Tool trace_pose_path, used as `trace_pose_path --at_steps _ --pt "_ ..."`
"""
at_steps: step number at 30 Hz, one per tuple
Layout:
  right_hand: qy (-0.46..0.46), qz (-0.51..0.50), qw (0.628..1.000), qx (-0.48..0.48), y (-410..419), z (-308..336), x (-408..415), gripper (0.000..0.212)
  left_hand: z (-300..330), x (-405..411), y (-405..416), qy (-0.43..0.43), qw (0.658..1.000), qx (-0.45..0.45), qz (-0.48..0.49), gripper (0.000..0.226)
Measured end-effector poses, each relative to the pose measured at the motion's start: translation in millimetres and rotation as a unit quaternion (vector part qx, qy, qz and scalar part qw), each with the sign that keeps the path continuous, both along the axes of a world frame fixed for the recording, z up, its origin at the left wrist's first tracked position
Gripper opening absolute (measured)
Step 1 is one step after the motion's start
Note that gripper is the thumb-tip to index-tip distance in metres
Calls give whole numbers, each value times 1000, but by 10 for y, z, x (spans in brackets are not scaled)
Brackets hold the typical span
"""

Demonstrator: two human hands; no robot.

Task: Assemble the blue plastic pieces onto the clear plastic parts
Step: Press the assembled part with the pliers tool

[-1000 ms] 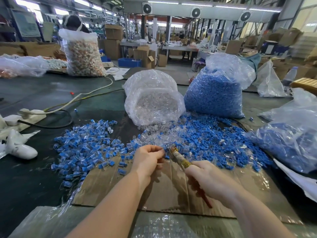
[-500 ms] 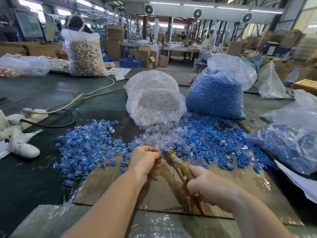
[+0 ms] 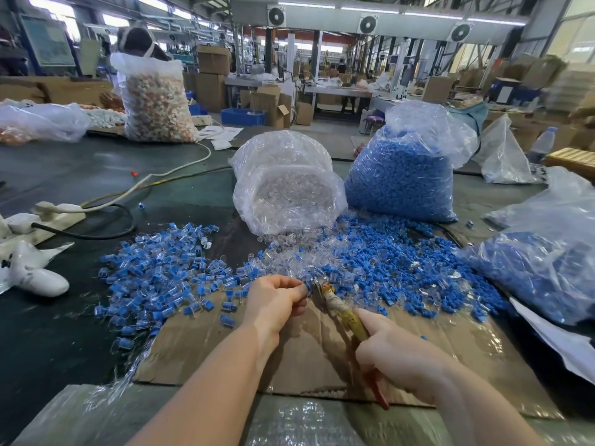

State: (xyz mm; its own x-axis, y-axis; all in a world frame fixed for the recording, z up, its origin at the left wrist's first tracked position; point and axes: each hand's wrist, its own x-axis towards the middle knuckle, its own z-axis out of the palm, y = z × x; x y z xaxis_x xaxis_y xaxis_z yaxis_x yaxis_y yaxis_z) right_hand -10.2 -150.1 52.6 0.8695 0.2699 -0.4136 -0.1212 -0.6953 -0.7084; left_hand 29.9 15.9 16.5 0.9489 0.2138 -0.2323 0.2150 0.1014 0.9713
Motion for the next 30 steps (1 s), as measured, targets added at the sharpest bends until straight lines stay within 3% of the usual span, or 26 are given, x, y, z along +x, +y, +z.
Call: trace_pose_path --at_steps 3,7,13,20,25,28,30 --pt "32 1 999 27 -19 6 -8 40 18 -4 11 -8 1000 15 3 7" --pt "35 8 999 22 -13 75 -8 32 39 0 31 -6 999 33 -9 7" --pt "42 15 999 18 -32 106 -22 47 63 -2 34 6 1000 21 -18 5" --pt "-3 34 999 -17 50 123 -57 36 94 13 34 13 999 26 -30 4" --pt "-58 40 996 -53 67 88 -57 61 72 1 26 5 999 34 -25 4" --pt "-35 39 998 -35 68 77 -63 48 51 -3 23 -1 999 34 -17 5" --pt "11 24 999 30 48 70 -60 39 41 -2 22 -4 999 31 -10 5"
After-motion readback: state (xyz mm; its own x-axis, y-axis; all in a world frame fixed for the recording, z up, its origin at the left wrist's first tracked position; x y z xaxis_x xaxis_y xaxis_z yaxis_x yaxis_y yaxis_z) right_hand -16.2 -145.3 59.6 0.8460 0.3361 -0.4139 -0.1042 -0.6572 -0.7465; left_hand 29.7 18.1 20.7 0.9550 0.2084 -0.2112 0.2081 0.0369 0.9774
